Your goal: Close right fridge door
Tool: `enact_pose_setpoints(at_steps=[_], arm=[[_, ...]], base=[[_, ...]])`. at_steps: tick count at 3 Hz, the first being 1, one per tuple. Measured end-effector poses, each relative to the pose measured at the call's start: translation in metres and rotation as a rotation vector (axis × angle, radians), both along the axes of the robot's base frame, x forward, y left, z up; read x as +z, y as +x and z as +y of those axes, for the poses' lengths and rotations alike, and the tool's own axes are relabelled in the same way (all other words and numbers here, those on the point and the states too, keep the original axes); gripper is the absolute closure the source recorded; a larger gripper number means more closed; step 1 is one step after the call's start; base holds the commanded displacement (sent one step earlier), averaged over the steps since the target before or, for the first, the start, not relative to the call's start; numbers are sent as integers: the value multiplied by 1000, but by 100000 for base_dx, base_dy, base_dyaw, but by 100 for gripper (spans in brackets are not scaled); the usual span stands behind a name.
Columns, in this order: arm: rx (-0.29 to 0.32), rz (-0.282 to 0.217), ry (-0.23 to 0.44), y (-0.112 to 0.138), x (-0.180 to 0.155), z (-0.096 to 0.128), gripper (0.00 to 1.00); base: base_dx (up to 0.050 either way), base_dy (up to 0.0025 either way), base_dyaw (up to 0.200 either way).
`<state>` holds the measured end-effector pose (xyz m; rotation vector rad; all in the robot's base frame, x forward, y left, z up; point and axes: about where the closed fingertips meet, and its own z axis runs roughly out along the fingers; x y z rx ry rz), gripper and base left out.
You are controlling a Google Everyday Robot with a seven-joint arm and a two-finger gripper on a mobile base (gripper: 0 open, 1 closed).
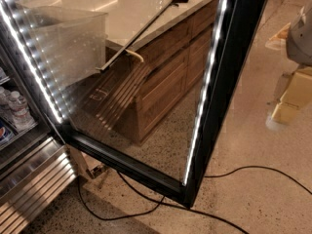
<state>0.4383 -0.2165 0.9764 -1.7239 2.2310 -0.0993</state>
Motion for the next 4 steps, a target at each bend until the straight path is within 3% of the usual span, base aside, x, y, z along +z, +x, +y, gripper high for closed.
enact_pose_setpoints(at_steps=[1, 2, 3, 4], arm=[[0, 0, 0, 0, 0, 0, 0], [-46, 62, -6, 28, -19, -8, 0], [-135, 135, -9, 101, -49, -28, 0], [-135, 121, -5, 106, -49, -27, 0]], base=[[0, 0, 0], [0, 0, 0], [0, 0, 0], [0, 0, 0]])
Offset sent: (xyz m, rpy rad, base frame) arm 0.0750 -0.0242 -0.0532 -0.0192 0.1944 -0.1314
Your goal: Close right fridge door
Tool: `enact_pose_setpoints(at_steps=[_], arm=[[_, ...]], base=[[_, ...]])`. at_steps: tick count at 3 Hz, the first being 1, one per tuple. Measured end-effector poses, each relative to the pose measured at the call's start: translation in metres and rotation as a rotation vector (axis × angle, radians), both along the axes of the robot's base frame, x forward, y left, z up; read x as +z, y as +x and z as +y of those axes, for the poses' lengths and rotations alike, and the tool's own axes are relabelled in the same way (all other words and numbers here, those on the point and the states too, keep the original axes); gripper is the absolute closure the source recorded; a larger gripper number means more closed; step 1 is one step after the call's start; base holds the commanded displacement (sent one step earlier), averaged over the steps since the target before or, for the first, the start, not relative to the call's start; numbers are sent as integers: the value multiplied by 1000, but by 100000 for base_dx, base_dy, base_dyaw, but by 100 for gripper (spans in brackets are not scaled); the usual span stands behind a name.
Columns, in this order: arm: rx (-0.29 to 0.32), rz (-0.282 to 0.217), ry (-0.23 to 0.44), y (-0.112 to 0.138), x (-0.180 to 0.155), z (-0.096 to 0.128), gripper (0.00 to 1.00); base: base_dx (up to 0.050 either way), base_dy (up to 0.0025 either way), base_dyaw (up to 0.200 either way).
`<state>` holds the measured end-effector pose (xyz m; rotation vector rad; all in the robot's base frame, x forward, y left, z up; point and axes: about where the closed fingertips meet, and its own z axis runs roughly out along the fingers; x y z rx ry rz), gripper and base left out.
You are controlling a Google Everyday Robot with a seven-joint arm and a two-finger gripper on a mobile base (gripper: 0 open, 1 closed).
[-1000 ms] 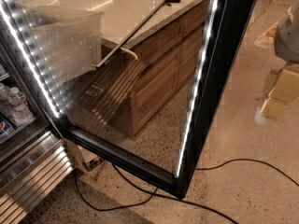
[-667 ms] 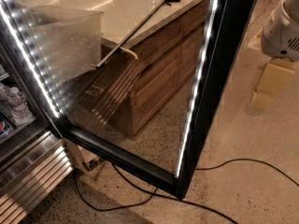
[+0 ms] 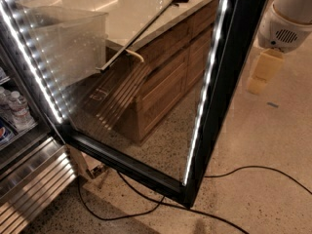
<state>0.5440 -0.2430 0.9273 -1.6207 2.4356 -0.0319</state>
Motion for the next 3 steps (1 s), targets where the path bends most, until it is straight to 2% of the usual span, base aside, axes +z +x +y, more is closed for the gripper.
enact_pose_setpoints(at_steps=[1, 2, 3], arm=[[-9, 11, -19, 7, -10, 0, 0], [-9, 55, -44, 15, -42, 5, 0], [-9, 55, -44, 15, -42, 5, 0]], base=[[0, 0, 0], [0, 0, 0], [0, 1, 19194]])
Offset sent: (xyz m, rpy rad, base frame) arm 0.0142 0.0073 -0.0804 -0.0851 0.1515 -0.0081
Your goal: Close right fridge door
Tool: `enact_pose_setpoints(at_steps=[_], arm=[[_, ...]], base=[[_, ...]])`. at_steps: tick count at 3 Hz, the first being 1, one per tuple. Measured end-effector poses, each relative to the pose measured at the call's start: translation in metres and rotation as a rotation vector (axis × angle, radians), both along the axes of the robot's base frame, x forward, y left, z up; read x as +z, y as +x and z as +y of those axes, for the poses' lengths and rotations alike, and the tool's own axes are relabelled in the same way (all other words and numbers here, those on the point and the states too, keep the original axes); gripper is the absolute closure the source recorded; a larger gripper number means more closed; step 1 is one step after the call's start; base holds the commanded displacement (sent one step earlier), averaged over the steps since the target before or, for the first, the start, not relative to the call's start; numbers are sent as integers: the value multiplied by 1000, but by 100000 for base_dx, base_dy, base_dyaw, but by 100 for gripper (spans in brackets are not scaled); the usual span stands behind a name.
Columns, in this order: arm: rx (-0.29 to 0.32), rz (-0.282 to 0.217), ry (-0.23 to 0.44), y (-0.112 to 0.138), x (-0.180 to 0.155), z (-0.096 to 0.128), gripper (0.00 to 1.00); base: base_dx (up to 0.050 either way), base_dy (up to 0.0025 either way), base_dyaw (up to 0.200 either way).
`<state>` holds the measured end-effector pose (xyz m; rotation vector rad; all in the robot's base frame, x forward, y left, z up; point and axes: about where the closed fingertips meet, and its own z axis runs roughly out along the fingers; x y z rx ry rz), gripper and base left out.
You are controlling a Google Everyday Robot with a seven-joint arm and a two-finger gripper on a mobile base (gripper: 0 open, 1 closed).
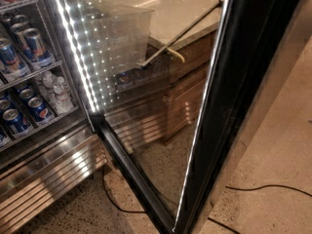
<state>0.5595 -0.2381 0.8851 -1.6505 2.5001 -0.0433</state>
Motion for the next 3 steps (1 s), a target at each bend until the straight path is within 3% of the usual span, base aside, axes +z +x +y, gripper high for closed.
enact_pose_setpoints(at_steps=[3], arm=[[0, 0, 0, 0, 0, 0, 0]], base=[[-2996, -224, 15877]])
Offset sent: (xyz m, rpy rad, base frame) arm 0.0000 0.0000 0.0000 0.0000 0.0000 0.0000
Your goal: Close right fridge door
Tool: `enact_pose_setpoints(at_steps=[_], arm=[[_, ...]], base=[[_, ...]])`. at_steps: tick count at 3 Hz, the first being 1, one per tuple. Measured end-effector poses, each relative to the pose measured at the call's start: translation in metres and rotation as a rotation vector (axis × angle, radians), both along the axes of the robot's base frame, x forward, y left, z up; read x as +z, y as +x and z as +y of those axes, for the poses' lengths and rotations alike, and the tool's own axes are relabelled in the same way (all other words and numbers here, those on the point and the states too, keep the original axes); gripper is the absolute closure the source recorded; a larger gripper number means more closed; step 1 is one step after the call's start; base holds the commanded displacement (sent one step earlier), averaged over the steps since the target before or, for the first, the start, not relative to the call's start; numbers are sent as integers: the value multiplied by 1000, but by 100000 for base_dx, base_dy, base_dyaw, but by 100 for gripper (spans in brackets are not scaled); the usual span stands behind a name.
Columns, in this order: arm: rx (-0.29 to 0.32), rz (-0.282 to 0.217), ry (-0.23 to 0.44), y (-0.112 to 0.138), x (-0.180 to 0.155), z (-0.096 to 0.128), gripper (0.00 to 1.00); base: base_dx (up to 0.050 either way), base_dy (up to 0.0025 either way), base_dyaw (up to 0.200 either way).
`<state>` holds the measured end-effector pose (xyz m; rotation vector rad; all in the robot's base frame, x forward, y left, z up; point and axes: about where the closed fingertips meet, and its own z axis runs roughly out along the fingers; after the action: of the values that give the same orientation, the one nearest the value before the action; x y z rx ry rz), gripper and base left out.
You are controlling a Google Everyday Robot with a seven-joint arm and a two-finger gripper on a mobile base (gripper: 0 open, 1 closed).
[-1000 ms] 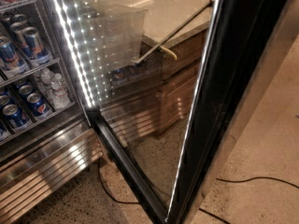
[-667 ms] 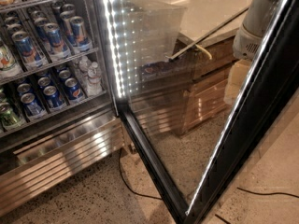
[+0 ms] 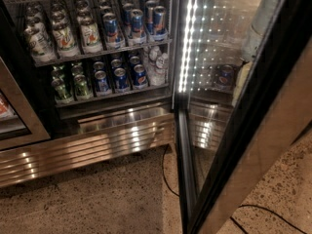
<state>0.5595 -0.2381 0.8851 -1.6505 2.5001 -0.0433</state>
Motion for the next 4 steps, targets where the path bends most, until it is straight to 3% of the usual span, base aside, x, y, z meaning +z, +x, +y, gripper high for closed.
enact_pose_setpoints(at_steps=[3, 4], arm=[[0, 0, 0, 0, 0, 0, 0], [0, 0, 0, 0, 0, 0, 0]], base=[[-3036, -245, 15958], [4046, 235, 11888]])
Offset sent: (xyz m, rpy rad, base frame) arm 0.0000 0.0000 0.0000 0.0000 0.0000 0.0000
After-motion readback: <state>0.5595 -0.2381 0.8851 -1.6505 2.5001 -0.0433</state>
